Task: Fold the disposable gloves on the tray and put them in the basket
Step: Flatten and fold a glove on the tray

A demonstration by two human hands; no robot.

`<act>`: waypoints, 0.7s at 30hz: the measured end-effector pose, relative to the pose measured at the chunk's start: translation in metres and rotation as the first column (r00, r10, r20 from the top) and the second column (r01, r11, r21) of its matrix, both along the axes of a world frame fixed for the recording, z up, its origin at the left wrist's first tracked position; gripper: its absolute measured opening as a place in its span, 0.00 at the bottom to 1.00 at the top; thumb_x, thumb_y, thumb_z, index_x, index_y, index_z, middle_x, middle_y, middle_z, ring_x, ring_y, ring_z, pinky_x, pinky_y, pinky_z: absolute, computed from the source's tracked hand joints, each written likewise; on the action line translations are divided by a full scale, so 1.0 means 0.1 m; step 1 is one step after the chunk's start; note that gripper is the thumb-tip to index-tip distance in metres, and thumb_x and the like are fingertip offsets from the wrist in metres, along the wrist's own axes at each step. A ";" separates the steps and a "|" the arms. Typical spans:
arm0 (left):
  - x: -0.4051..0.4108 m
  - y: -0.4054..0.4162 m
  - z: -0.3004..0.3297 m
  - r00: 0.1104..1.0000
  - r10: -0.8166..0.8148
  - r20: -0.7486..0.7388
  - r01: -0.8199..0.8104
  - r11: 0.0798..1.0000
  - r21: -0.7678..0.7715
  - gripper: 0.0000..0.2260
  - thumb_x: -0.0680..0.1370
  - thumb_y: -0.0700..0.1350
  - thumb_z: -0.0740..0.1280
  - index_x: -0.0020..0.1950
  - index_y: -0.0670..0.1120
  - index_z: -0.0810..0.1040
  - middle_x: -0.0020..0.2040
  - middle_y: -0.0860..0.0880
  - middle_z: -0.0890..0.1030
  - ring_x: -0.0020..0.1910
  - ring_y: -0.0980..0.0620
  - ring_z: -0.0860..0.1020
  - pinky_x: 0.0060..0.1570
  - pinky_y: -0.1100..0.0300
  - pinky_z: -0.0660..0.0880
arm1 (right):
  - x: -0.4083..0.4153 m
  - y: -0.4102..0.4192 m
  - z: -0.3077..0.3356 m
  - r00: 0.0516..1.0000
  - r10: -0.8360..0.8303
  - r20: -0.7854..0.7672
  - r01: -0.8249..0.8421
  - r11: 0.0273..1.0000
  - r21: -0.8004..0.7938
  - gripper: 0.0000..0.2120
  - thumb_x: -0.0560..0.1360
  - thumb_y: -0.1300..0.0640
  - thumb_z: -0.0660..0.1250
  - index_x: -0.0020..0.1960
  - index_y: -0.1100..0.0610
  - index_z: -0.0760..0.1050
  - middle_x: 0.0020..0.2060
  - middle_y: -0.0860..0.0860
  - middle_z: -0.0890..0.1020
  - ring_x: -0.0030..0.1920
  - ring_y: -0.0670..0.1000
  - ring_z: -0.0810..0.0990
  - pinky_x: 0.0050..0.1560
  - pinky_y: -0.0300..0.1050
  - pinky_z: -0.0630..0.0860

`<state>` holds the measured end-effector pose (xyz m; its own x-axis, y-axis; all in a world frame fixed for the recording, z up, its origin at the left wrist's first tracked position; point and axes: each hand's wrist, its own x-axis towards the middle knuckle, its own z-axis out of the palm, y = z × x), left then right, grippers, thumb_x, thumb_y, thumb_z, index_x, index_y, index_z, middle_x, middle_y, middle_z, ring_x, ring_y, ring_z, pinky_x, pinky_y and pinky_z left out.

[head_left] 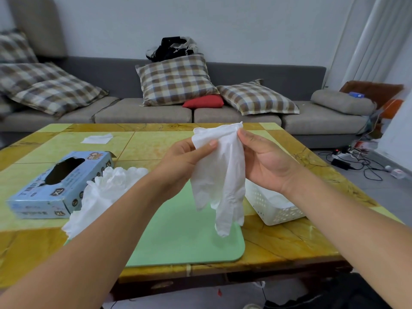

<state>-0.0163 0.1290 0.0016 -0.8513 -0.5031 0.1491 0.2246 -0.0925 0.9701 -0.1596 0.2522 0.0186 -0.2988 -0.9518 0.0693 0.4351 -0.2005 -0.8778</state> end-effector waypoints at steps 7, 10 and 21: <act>0.02 -0.10 0.04 0.978 0.206 -0.033 -0.207 0.978 -0.040 0.10 0.79 0.45 0.70 0.53 0.39 0.83 0.47 0.43 0.86 0.42 0.49 0.83 0.41 0.58 0.79 | -0.09 -0.07 -0.08 0.994 -0.065 -0.083 0.073 0.993 0.093 0.23 0.84 0.51 0.61 0.73 0.65 0.71 0.71 0.64 0.73 0.71 0.63 0.73 0.70 0.58 0.72; -0.02 -0.06 0.06 0.950 0.313 -0.001 -0.313 0.949 -0.048 0.09 0.76 0.45 0.74 0.47 0.39 0.84 0.42 0.42 0.86 0.36 0.48 0.82 0.37 0.57 0.79 | -0.07 -0.04 -0.07 0.994 0.004 -0.105 0.011 0.990 0.137 0.29 0.80 0.42 0.62 0.72 0.62 0.74 0.71 0.62 0.75 0.69 0.60 0.76 0.70 0.57 0.73; -0.26 0.15 0.29 0.965 0.256 -0.057 -0.262 0.952 -0.155 0.14 0.75 0.45 0.75 0.49 0.33 0.83 0.46 0.38 0.86 0.39 0.47 0.81 0.43 0.54 0.79 | -0.20 0.28 0.31 0.960 -0.182 -0.214 0.199 0.978 0.059 0.19 0.75 0.62 0.71 0.65 0.63 0.78 0.59 0.61 0.84 0.58 0.59 0.84 0.58 0.53 0.82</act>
